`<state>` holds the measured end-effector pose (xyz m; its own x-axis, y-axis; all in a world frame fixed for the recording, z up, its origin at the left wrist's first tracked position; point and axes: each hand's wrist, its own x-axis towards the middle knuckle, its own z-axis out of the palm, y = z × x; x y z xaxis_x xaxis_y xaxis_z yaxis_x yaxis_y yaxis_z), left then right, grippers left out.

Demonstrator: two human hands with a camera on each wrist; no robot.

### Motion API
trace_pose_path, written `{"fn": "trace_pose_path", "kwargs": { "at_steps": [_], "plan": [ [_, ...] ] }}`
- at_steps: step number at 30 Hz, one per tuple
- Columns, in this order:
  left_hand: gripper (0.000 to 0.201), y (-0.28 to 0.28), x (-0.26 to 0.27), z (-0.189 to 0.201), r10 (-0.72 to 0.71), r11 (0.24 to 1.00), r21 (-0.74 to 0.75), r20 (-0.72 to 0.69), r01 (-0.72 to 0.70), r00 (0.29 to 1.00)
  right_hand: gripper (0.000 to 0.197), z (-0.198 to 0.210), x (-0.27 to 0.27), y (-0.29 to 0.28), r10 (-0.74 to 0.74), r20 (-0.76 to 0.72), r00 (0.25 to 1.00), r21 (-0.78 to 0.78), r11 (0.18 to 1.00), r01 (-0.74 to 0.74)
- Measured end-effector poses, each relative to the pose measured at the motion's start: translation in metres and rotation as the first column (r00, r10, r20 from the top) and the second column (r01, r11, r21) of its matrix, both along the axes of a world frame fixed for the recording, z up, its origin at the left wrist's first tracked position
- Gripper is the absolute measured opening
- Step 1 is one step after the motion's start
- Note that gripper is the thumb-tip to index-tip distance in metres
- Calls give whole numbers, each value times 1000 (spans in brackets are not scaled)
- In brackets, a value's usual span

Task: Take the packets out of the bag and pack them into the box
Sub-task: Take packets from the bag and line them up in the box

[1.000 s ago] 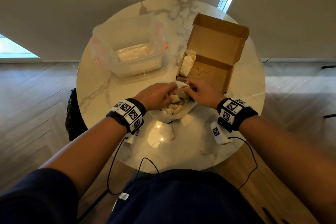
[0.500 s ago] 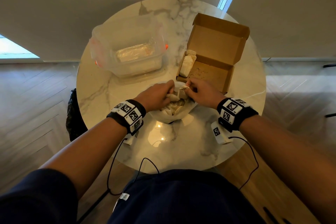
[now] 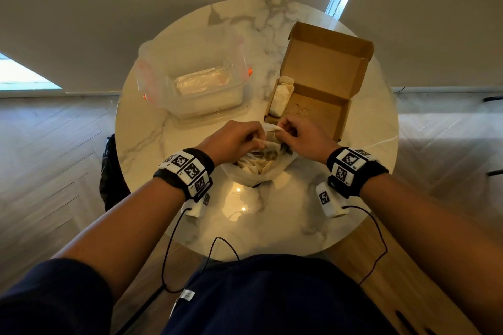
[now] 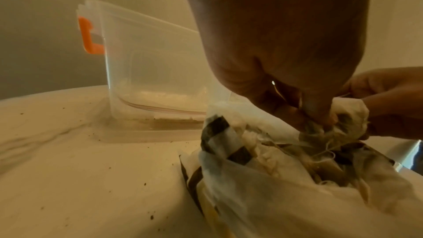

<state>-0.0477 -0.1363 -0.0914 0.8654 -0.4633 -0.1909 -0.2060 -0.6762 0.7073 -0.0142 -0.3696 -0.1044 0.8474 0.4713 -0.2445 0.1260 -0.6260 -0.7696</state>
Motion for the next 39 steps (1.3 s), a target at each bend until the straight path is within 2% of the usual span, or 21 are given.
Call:
{"fn": "trace_pose_path", "kwargs": {
  "at_steps": [5,8,11,14,20,22,25,27,29,32,35,39],
  "plan": [
    [11,-4,2,3,194,978,-71,-37,-196,980,12,9,-1,4,-2,-19,1000,82,997,3],
    [17,-6,1,3,258,957,-109,-92,-267,962,14,14,-2,6,-5,-41,999,133,991,10],
    [26,-8,0,5,265,957,-93,-97,-274,959,20,17,-3,6,-1,-75,997,173,985,14],
    [21,-8,0,7,261,963,-60,-50,-264,964,25,18,-4,7,10,-96,995,179,984,7],
    [11,-11,-1,7,268,961,-49,-46,-271,962,16,22,-1,7,22,-61,998,145,989,-13],
    [8,-13,-2,5,301,948,-87,-72,-307,951,22,24,-2,6,36,-100,994,159,987,-20],
    [8,-17,-1,5,342,931,-107,-84,-350,936,44,25,-2,6,34,-164,986,205,979,0],
    [8,-19,-1,5,343,929,-116,-92,-352,935,44,22,-3,6,27,-114,993,185,983,-6],
    [10,-20,-1,6,318,936,-123,-106,-329,942,31,18,-2,4,-1,-17,1000,143,990,4],
    [15,-19,2,5,276,958,-60,-68,-280,959,24,16,2,2,-42,41,998,111,993,37],
    [12,-19,5,2,237,971,-9,-44,-238,970,16,24,10,0,-97,93,991,122,989,86],
    [12,-20,13,2,247,968,-32,-42,-248,968,17,39,28,-6,-174,139,975,138,978,155]
  ]
}}
